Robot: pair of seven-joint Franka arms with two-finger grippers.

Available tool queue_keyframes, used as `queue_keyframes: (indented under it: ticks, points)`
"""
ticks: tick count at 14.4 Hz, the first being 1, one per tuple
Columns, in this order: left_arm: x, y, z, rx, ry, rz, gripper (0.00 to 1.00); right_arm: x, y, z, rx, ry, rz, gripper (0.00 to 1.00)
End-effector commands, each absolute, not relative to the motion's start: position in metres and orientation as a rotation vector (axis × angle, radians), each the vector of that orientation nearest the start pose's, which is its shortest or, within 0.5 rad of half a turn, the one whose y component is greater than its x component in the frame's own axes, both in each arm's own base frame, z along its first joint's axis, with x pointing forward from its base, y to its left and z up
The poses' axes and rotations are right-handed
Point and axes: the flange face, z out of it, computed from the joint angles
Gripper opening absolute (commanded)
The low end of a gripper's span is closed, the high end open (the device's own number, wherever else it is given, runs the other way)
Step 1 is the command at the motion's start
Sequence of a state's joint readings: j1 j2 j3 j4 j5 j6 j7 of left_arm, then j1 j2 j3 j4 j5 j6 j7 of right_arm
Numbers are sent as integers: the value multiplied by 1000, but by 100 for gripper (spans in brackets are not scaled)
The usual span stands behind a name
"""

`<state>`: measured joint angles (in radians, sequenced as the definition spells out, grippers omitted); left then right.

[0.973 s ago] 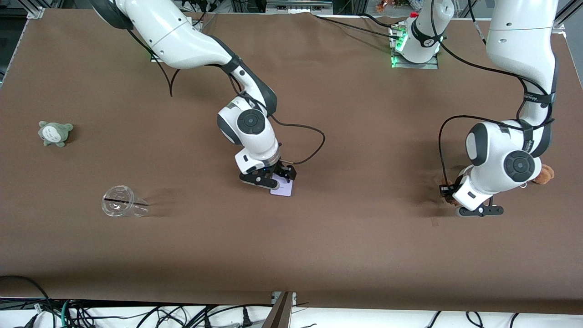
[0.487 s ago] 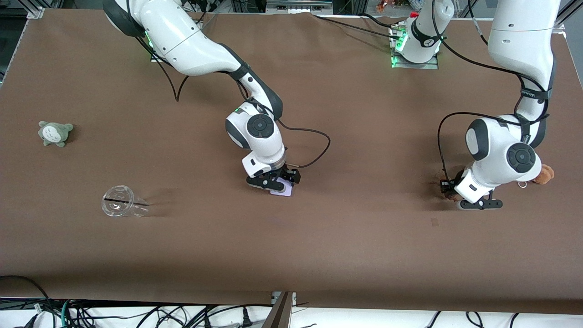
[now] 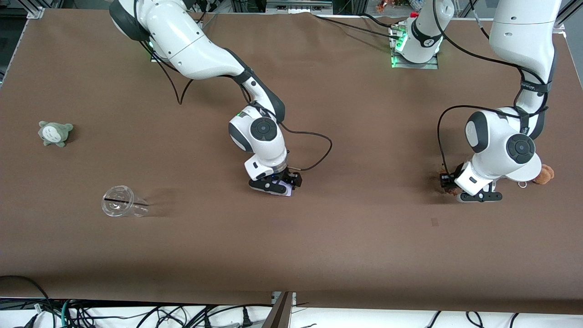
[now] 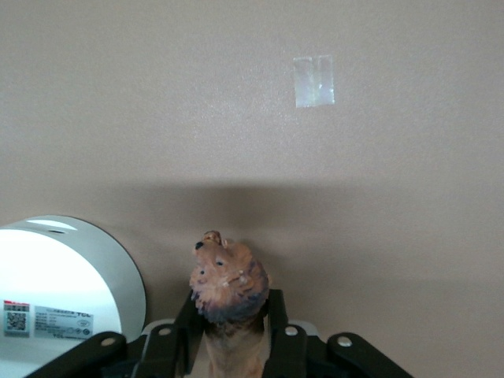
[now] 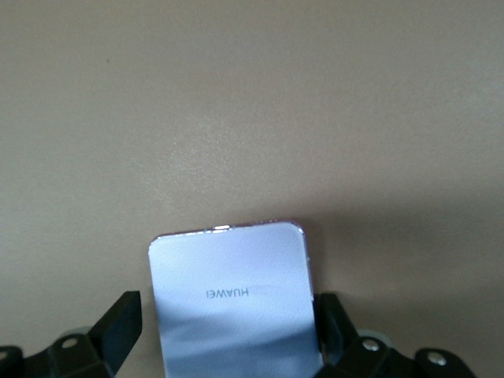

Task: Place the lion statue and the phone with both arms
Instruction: 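Set the lion beside the white lamp while the right gripper lifts the phone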

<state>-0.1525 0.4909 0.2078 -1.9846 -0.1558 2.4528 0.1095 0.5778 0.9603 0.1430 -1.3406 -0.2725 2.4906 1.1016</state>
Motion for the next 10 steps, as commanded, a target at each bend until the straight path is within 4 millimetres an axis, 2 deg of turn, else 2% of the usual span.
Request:
queue_keyframes:
  ticks: [1, 3, 5, 7, 8, 10]
  points:
    - [618, 30, 244, -3161, -64, -44, 100, 584, 487, 161, -2988, 374, -313, 100]
    - [629, 25, 264, -3175, -76, 1, 100, 586, 485, 158, -2990, 375, -321, 98]
    - [644, 21, 297, -3187, -91, 60, 100, 586, 484, 159, -2992, 362, -324, 82]
    - [656, 15, 342, -3195, -110, 95, 100, 589, 481, 162, -2998, 355, -322, 61]
    - [659, 13, 363, -3199, -133, 104, 100, 591, 480, 169, -2995, 348, -324, 54]
    - [657, 12, 402, -3199, -160, 127, 100, 593, 476, 180, -3005, 300, -330, 49]
